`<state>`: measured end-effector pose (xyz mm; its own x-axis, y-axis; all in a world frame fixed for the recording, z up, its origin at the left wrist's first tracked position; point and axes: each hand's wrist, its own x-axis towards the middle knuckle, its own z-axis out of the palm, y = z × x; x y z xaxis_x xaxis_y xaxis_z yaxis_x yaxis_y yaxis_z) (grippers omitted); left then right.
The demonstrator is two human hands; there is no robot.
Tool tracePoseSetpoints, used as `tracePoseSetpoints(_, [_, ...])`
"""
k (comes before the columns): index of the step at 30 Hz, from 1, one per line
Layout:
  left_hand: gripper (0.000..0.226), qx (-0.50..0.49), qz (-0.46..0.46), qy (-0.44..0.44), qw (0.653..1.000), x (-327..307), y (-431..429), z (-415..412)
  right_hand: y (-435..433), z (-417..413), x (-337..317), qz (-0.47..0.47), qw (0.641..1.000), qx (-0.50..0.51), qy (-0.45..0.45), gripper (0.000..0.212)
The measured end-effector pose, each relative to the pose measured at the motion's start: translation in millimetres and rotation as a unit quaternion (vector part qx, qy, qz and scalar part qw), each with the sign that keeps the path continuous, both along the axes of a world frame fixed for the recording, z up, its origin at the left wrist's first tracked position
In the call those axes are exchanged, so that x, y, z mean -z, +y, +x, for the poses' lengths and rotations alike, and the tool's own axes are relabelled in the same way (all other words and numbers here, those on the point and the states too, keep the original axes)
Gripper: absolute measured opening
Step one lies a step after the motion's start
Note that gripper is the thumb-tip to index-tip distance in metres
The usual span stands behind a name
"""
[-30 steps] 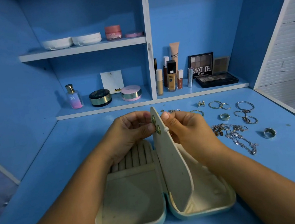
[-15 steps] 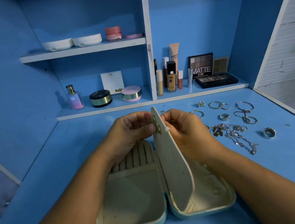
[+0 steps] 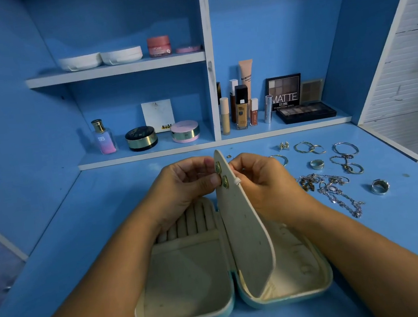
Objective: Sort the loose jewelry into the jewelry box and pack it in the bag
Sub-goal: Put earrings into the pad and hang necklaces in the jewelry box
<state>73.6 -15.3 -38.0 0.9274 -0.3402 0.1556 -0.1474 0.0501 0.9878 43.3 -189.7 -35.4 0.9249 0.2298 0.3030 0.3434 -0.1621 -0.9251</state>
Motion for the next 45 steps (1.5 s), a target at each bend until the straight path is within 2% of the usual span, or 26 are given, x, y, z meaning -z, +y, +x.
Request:
tracePoseSetpoints(3, [0.032, -0.005, 0.015, -0.004, 1.000, -2.0, -2.1, -1.8, -7.6, 1.1, -5.4, 0.059, 0.998, -0.003, 0.028, 0.011])
tracePoseSetpoints(5, [0.035, 0.001, 0.032, -0.013, 0.999, -3.7, -3.1, -3.9, -18.1, 1.1, -12.6, 0.097, 0.994, -0.022, 0.046, 0.022])
tracePoseSetpoints(8, [0.043, 0.010, 0.132, -0.063, 0.989, -6.6, -4.4, -9.5, -36.7, -2.1, -20.9, 0.073, 0.993, -0.060, 0.071, 0.043])
tracePoseSetpoints(11, [0.059, 0.003, 0.295, -0.120, 0.948, -10.4, -4.0, -17.1, -50.3, -3.4, -25.3, 0.008, 0.993, -0.056, 0.107, 0.032])
tracePoseSetpoints(12, [0.067, 0.006, 0.333, -0.135, 0.933, -10.8, -4.0, -19.9, -54.2, -1.7, -25.1, -0.012, 0.992, -0.048, 0.118, 0.026])
tracePoseSetpoints(15, [0.090, 0.059, 0.426, -0.137, 0.892, -11.8, -7.1, -31.7, -62.1, 4.0, -22.8, -0.118, 0.986, -0.010, 0.114, 0.025])
tracePoseSetpoints(18, [0.105, 0.117, 0.554, -0.127, 0.814, -11.6, -10.6, -41.2, -63.7, 7.5, -15.5, -0.236, 0.968, 0.012, 0.088, 0.020])
tracePoseSetpoints(20, [0.106, 0.140, 0.597, -0.138, 0.778, -10.3, -12.2, -43.1, -62.6, 9.6, -11.1, -0.286, 0.955, 0.024, 0.080, 0.018])
tracePoseSetpoints(25, [0.100, 0.153, 0.640, -0.136, 0.741, -9.1, -15.7, -43.0, -59.4, 11.5, -8.3, -0.329, 0.942, 0.027, 0.060, 0.017])
tracePoseSetpoints(30, [0.099, 0.147, 0.640, -0.136, 0.742, -8.8, -17.1, -42.8, -60.3, 14.4, -3.3, -0.316, 0.948, 0.034, 0.032, 0.016])
tracePoseSetpoints(34, [0.099, 0.132, 0.612, -0.153, 0.764, -9.1, -15.6, -43.9, -60.4, 18.4, 0.3, -0.292, 0.954, 0.071, -0.004, 0.015])
tracePoseSetpoints(35, [0.098, 0.120, 0.590, -0.151, 0.784, -9.6, -14.7, -43.4, -60.2, 19.1, 1.1, -0.292, 0.954, 0.071, -0.007, 0.014])
tracePoseSetpoints(38, [0.089, 0.045, 0.471, -0.109, 0.874, -12.9, -4.4, -35.2, -57.2, 18.0, 4.7, -0.308, 0.949, 0.067, -0.017, 0.011])
tracePoseSetpoints(40, [0.069, -0.047, 0.405, -0.092, 0.908, -14.2, 7.3, -22.1, -54.4, 16.2, 7.3, -0.322, 0.944, 0.068, -0.032, 0.009])
tracePoseSetpoints(42, [0.048, -0.130, 0.406, -0.078, 0.901, -13.8, 20.0, -4.6, -51.9, 16.5, 9.5, -0.343, 0.936, 0.068, -0.047, 0.009])
tracePoseSetpoints(45, [0.040, -0.160, 0.432, -0.011, 0.888, -5.5, 28.5, 22.1, -50.9, 17.9, 10.6, -0.359, 0.930, 0.065, -0.052, 0.010])
